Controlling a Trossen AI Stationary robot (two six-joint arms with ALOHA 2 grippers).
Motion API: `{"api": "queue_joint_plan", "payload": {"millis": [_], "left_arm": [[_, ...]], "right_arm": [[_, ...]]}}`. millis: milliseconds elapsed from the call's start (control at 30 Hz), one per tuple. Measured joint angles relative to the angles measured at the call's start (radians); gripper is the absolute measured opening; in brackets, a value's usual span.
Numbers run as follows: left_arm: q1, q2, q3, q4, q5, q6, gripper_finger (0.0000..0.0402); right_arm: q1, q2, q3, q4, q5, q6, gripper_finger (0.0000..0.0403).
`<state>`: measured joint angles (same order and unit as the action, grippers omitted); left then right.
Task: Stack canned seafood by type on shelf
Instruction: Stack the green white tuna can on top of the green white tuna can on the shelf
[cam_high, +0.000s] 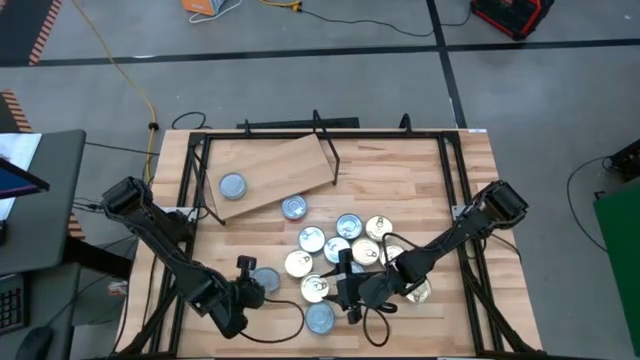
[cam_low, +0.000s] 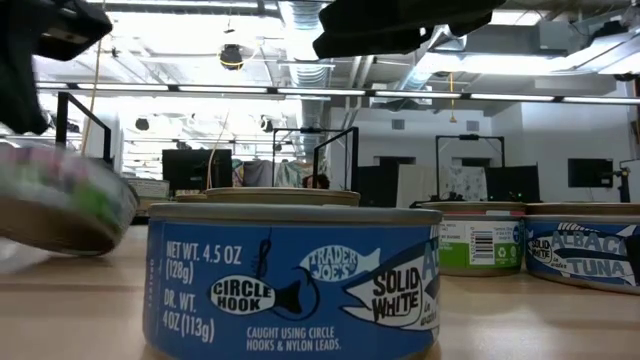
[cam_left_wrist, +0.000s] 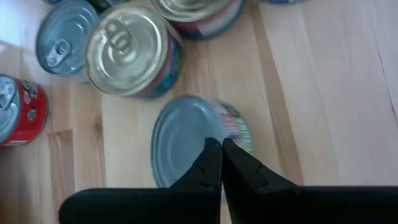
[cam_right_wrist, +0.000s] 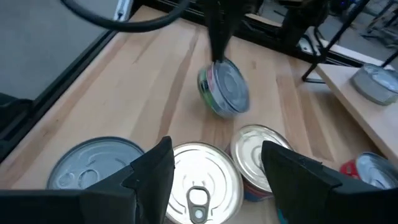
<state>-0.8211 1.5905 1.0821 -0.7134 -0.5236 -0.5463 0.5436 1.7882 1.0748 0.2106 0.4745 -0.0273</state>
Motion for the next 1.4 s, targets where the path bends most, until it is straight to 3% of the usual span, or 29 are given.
{"api": "queue_joint_plan", "payload": {"millis": [333,633,867,1033,1400], "left_arm": [[0.060,-0.005,0.000,0.023,0.078,0.015,0.0000],[0.091,-0.009,-0.004,-0.029,0.150,-0.309,0.0005],[0.093,-0.010,-0.091,-0.064,0.143,-0.606,0.0094],[0.106,-0.016,-0.121,-0.048,0.145,-0.672,0.0141],[0.064,-0.135,-0.121,-0.049,0.069,-0.702,0.0113]], "right_arm": [[-0.018,0.000,0.000,0.004,-0.035,-0.006,0.0271],[-0.016,0.000,0.000,0.001,-0.038,0.000,0.0271],[0.000,0.000,0.000,0.007,-0.038,0.000,0.0271],[0.000,0.000,0.000,0.008,-0.038,0.007,0.0271],[0.020,0.000,0.000,0.007,-0.038,0.029,0.0271]]}}
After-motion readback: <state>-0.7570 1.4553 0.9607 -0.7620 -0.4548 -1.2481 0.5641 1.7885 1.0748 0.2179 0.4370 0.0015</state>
